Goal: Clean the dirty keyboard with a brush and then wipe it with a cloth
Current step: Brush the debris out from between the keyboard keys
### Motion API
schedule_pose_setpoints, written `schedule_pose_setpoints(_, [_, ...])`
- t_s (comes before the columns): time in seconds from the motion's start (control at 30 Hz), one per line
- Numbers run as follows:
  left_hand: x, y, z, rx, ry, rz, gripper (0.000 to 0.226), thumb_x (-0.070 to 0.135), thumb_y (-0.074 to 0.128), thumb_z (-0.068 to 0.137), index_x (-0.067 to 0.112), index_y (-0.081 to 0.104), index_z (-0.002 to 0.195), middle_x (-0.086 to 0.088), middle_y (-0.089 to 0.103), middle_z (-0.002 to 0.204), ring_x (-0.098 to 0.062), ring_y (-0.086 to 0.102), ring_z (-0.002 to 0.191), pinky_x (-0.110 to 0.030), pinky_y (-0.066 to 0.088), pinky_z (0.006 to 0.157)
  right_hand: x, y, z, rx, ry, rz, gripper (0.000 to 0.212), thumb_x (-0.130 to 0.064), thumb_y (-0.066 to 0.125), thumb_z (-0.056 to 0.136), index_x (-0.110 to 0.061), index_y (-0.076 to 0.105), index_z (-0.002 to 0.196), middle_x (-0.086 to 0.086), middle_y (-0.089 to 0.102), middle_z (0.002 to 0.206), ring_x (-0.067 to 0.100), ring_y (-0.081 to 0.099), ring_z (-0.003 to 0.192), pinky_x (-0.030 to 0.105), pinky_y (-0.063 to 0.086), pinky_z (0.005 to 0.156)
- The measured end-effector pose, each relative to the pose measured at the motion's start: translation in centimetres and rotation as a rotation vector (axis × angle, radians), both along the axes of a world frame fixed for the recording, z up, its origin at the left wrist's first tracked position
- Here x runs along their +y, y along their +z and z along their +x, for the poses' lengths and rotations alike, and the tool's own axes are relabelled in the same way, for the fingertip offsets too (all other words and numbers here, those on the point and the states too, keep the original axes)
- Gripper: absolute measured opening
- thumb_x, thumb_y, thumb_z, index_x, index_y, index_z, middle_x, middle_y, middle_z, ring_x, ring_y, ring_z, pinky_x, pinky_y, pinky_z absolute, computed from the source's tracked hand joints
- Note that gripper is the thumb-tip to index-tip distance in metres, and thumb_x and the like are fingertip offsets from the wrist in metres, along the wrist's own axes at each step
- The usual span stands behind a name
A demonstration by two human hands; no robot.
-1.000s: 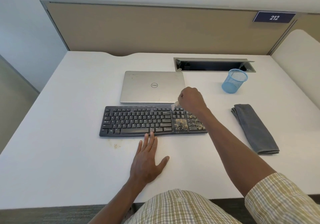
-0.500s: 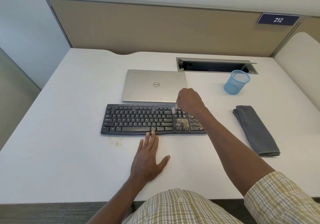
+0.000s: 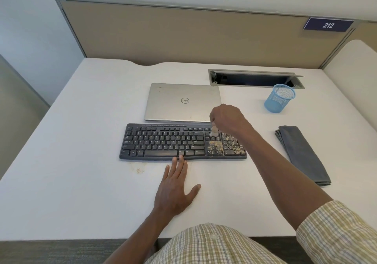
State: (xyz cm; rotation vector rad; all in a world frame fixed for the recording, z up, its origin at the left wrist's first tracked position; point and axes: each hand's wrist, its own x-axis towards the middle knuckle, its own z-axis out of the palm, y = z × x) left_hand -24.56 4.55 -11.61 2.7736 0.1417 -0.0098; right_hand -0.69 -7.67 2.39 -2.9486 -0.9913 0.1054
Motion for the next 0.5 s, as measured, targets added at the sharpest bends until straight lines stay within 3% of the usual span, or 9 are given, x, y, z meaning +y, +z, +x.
schedule_pose_setpoints(0.13, [0.0,0.0,-0.1,0.002,0.001,-0.001,0.092,0.074,0.023,0.096,0.016,-0.001,0.162,0.002,-0.021,0.167,-0.014,-0.024,0.153,-0.032,-0.008,0.125,0.8,0.1,-0.6,0.014,0.085,0.003,0.018,-0.01,0.057,0.093,-0.016,0.075,0.094,0.003,0.072,0.098,0.023,0.067,0.083,0.03,0.049,0.069])
schedule_pose_setpoints(0.27, [0.0,-0.1,-0.1,-0.003,0.0,-0.002,0.092,0.074,0.023,0.096,0.016,-0.001,0.162,0.004,-0.021,0.166,-0.013,-0.024,0.153,-0.031,-0.009,0.125,0.4,0.2,-0.5,-0.051,0.027,-0.09,0.022,-0.004,0.054,0.091,-0.014,0.072,0.101,0.005,0.07,0.101,0.027,0.067,0.086,0.032,0.053,0.072])
schedule_pose_setpoints(0.4, [0.1,-0.2,0.0,-0.007,0.003,-0.004,0.092,0.074,0.022,0.095,0.016,0.0,0.162,0.003,-0.019,0.167,-0.012,-0.023,0.153,-0.03,-0.009,0.124,0.8,0.6,-0.7,0.02,0.076,-0.027,0.017,-0.013,0.058,0.093,-0.017,0.074,0.093,0.002,0.073,0.097,0.022,0.066,0.081,0.028,0.044,0.066])
schedule_pose_setpoints(0.5, [0.0,-0.3,0.0,-0.011,0.0,-0.003,0.092,0.074,0.023,0.095,0.016,0.0,0.162,0.003,-0.019,0.167,-0.012,-0.023,0.153,-0.031,-0.008,0.125,-0.4,0.3,-0.8,-0.037,0.039,-0.078,0.019,-0.009,0.056,0.094,-0.015,0.072,0.1,0.004,0.071,0.098,0.024,0.067,0.082,0.031,0.053,0.07])
